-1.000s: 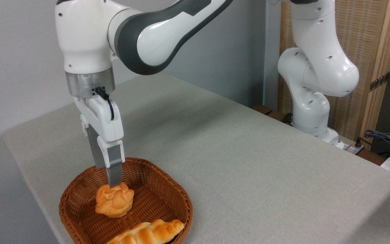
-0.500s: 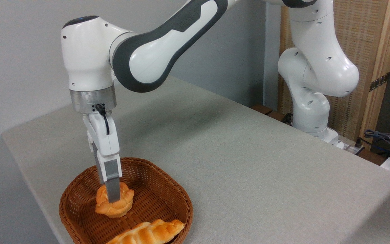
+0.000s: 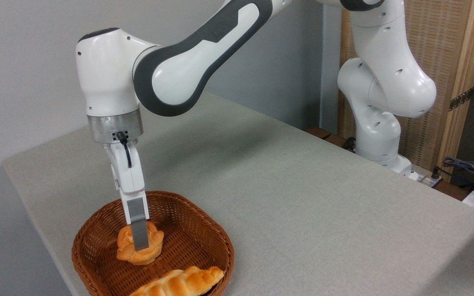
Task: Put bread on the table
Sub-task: 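Close the gripper fingers around the round orange bun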
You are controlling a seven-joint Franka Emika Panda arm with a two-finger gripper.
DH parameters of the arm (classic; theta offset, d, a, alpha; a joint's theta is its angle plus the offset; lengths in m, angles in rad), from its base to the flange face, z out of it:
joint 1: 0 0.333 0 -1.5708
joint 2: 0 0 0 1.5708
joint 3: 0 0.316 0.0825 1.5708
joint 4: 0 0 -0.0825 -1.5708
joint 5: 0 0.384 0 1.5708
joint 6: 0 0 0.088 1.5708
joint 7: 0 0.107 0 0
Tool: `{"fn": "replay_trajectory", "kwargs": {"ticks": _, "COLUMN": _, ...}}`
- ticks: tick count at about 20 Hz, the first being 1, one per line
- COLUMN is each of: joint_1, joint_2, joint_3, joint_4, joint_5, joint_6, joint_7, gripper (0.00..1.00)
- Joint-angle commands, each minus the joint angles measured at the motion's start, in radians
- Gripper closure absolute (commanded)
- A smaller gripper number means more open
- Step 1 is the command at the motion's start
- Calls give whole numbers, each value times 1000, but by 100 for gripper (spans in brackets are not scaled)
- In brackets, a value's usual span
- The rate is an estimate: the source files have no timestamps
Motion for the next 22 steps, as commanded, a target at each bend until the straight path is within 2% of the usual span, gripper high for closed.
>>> {"fn": "replay_trajectory", "kwargs": {"ticks": 1, "joint_1": 6, "joint_2": -5, "joint_3": -4, "joint_4": -20, "joint_5": 19, "joint_6": 36, "joint_7": 14, "gripper": 71}}
{"fn": "replay_trajectory", "kwargs": {"ticks": 3, "joint_1": 6, "joint_2": -5, "joint_3": -4, "joint_4": -20, "joint_5": 20, "joint_6": 38, "joint_7": 14, "gripper": 87}}
{"fn": "replay_trajectory", "kwargs": {"ticks": 9, "joint_1": 8, "joint_2": -6, "joint_3": -4, "joint_4": -18, "joint_5": 20, "joint_6": 38, "joint_7": 14, "gripper": 90}}
{"fn": "replay_trajectory", "kwargs": {"ticks": 22, "joint_1": 9, "joint_2": -21, "joint_3": 0, "joint_4": -3, "joint_5": 17, "joint_6": 35, "joint_7": 3, "gripper": 90}}
